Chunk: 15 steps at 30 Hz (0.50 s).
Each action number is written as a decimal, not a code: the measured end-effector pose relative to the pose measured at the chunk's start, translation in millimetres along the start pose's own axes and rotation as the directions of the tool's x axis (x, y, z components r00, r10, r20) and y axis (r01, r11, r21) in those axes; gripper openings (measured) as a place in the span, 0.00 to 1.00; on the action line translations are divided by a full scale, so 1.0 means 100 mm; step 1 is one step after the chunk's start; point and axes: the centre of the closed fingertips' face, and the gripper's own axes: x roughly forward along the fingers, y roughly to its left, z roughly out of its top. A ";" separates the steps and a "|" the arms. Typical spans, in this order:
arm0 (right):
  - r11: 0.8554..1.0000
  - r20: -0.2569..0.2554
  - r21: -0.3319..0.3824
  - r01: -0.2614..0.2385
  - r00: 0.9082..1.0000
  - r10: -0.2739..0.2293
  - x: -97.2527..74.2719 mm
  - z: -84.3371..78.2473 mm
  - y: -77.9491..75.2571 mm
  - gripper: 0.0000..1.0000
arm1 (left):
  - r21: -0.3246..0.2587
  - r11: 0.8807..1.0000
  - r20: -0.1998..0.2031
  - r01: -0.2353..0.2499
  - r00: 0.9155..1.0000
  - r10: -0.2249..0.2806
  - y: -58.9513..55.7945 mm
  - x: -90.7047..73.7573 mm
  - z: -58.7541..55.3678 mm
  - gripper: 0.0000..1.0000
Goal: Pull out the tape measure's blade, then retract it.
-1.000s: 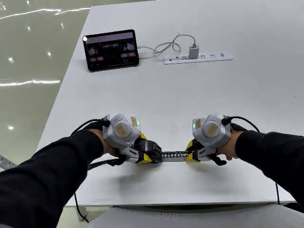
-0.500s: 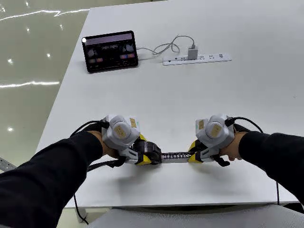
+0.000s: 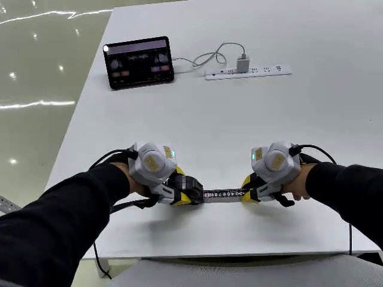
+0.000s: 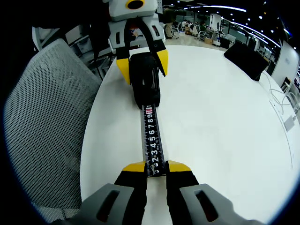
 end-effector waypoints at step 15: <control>1.000 0.001 0.011 0.006 1.000 -0.006 -0.06 -0.08 -0.03 0.10 | -0.004 1.000 0.002 -0.002 1.000 0.002 -0.01 0.00 0.00 0.32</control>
